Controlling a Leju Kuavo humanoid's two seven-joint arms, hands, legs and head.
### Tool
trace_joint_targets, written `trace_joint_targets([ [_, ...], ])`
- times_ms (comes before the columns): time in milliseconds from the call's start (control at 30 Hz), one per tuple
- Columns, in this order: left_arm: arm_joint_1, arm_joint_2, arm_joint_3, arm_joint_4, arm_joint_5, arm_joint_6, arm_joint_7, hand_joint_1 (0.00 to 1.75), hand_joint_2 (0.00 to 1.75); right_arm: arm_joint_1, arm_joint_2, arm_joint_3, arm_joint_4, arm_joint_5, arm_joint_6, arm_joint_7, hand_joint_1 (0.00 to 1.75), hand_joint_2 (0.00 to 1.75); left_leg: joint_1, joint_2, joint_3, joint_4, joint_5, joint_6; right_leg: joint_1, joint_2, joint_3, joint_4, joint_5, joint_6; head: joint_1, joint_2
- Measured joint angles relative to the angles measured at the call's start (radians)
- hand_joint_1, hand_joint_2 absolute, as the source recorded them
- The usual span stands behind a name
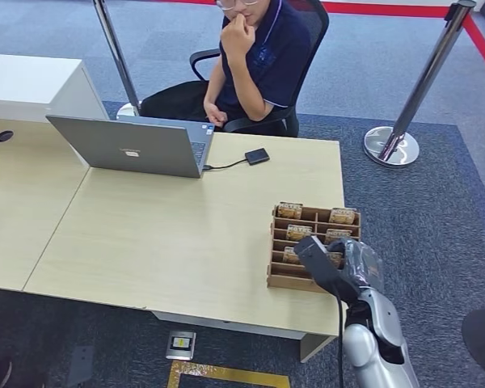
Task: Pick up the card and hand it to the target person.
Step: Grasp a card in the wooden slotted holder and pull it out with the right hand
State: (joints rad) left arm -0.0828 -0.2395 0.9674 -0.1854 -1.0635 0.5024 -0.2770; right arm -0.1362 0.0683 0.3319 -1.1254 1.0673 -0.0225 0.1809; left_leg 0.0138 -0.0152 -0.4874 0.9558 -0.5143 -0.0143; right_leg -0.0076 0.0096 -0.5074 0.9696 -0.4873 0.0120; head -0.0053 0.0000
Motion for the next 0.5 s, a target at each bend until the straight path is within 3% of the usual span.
trace_joint_targets([
  [100,0.0,0.0,0.0,0.0,-0.001,0.0,0.0,0.0,0.0,-0.002,0.0,0.0,0.006,-0.002,0.0,-0.004,1.01,1.75,0.0,0.0,0.0,0.0,0.0,0.0,0.0,0.0,0.0,0.0,0.0,0.0,0.0,0.0],
  [300,0.0,0.0,0.0,0.0,-0.001,0.0,0.0,0.0,0.0,-0.003,0.0,0.001,0.02,-0.004,-0.003,-0.005,1.32,1.75,0.0,0.0,0.0,0.0,0.0,0.0,0.0,0.0,0.0,0.0,0.0,0.0,0.0,0.0],
  [500,0.0,0.0,0.0,0.0,-0.001,0.0,0.0,0.0,0.0,-0.006,0.0,0.003,0.026,-0.01,-0.008,-0.011,1.4,1.75,0.0,0.0,0.0,0.0,0.0,0.0,0.0,0.0,0.0,0.0,0.0,0.0,0.0,0.0],
])
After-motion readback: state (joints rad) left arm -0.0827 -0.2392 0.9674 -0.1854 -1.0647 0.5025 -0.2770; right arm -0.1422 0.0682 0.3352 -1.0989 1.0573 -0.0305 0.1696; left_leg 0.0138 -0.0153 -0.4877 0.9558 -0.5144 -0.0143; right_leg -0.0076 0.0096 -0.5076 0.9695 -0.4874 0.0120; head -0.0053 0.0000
